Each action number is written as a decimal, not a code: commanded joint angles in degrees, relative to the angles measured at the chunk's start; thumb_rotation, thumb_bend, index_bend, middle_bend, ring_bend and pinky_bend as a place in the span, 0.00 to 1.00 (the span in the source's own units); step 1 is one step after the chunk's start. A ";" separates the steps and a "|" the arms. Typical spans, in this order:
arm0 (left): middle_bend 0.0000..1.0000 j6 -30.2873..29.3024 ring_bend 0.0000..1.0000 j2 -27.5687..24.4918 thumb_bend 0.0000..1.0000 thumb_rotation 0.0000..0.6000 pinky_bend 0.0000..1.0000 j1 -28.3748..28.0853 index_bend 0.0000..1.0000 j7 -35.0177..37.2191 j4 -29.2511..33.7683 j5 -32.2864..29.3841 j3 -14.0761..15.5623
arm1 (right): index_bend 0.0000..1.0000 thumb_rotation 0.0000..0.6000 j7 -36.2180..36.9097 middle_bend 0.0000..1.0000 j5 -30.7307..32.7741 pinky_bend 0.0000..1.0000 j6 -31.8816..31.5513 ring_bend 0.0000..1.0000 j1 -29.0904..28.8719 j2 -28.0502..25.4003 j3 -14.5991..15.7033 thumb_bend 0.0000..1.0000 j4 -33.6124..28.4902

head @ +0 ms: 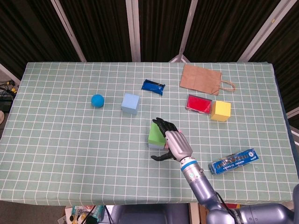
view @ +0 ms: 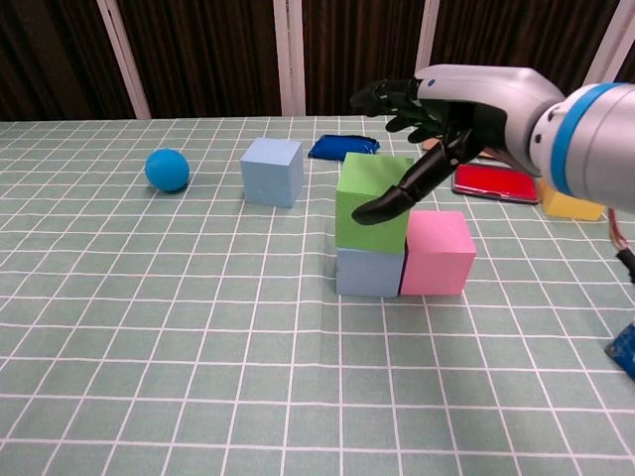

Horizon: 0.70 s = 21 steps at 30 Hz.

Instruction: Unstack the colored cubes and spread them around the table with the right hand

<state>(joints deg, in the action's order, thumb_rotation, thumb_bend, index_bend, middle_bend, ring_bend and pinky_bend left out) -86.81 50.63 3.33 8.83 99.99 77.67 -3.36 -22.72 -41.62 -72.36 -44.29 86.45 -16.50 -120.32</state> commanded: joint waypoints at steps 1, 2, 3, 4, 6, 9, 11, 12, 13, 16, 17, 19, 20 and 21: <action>0.00 0.19 0.00 -0.09 0.29 1.00 0.01 -0.05 0.14 0.11 0.05 -0.18 -0.04 | 0.00 1.00 -2.64 0.00 0.81 0.00 -2.41 0.02 -1.63 3.27 -0.74 0.13 2.55; 0.00 0.22 0.00 -0.13 0.29 1.00 0.01 -0.05 0.14 0.14 0.07 -0.22 -0.04 | 0.00 1.00 -3.25 0.00 1.18 0.00 -2.79 0.02 -1.96 3.94 -0.91 0.13 3.21; 0.00 0.25 0.00 -0.19 0.29 1.00 0.01 -0.04 0.14 0.23 0.08 -0.24 -0.04 | 0.00 1.00 -4.10 0.00 1.82 0.00 -3.23 0.02 -2.50 4.97 -1.24 0.13 4.38; 0.00 0.28 0.00 -0.26 0.29 1.00 0.01 -0.02 0.14 0.35 0.09 -0.25 -0.01 | 0.00 1.00 -4.88 0.00 2.48 0.00 -3.55 0.02 -3.02 5.89 -1.58 0.13 5.55; 0.00 0.29 0.00 -0.41 0.29 1.00 0.01 0.05 0.14 0.62 0.11 -0.31 0.00 | 0.00 1.00 -6.17 0.00 3.64 0.00 -3.87 0.03 -3.84 7.15 -2.11 0.13 7.63; 0.00 0.18 0.00 -0.64 0.28 1.00 0.01 0.19 0.14 1.25 0.09 -0.75 -0.20 | 0.01 1.00 -7.48 0.02 5.70 0.00 -3.79 0.08 -4.77 8.63 -3.01 0.13 10.65; 0.00 0.22 0.00 -0.72 0.29 1.00 0.01 0.20 0.14 1.48 0.06 -1.01 -0.31 | 0.05 1.00 -8.00 0.09 6.03 0.01 -3.89 0.18 -4.89 8.98 -2.97 0.13 11.54; 0.00 0.29 0.00 -0.76 0.29 1.00 0.01 0.20 0.14 1.56 0.07 -1.17 -0.35 | 0.06 1.00 -8.24 0.12 5.73 0.03 -4.22 0.22 -4.87 9.24 -2.79 0.13 12.04; 0.00 0.35 0.00 -0.80 0.29 1.00 0.01 0.21 0.14 1.57 0.13 -1.29 -0.36 | 0.10 1.00 -8.38 0.17 5.24 0.06 -4.71 0.30 -4.82 9.66 -2.60 0.13 12.49; 0.00 0.45 0.00 -0.94 0.29 1.00 0.01 0.28 0.14 1.24 0.48 -0.90 -0.03 | 0.17 1.00 -8.03 0.26 3.29 0.11 -5.92 0.51 -4.52 11.12 -2.11 0.14 13.86; 0.00 0.53 0.00 -1.01 0.29 1.00 0.01 0.28 0.14 1.31 0.60 -0.55 0.14 | 0.19 1.00 -7.93 0.28 2.76 0.13 -6.02 0.57 -4.46 11.51 -1.97 0.17 14.22; 0.00 0.61 0.00 -1.17 0.29 1.00 0.01 0.33 0.14 1.56 0.64 -0.22 0.33 | 0.23 1.00 -8.02 0.32 2.36 0.19 -5.86 0.63 -4.41 12.07 -1.79 0.23 14.82; 0.00 0.61 0.00 -1.22 0.29 1.00 0.01 0.35 0.14 1.65 0.62 -0.24 0.33 | 0.26 1.00 -8.22 0.34 2.13 0.23 -5.89 0.67 -4.40 12.27 -1.72 0.27 15.05; 0.00 0.58 0.00 -1.26 0.29 1.00 0.01 0.36 0.14 1.78 0.64 -0.33 0.28 | 0.28 1.00 -8.48 0.35 1.44 0.25 -6.23 0.69 -4.38 12.53 -1.52 0.29 15.42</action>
<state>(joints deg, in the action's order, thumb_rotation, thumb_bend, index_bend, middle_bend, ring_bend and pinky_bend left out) -86.23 49.40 3.68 10.58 100.61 77.37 -3.06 -30.93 -39.56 -78.30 -48.72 98.67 -18.25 -105.31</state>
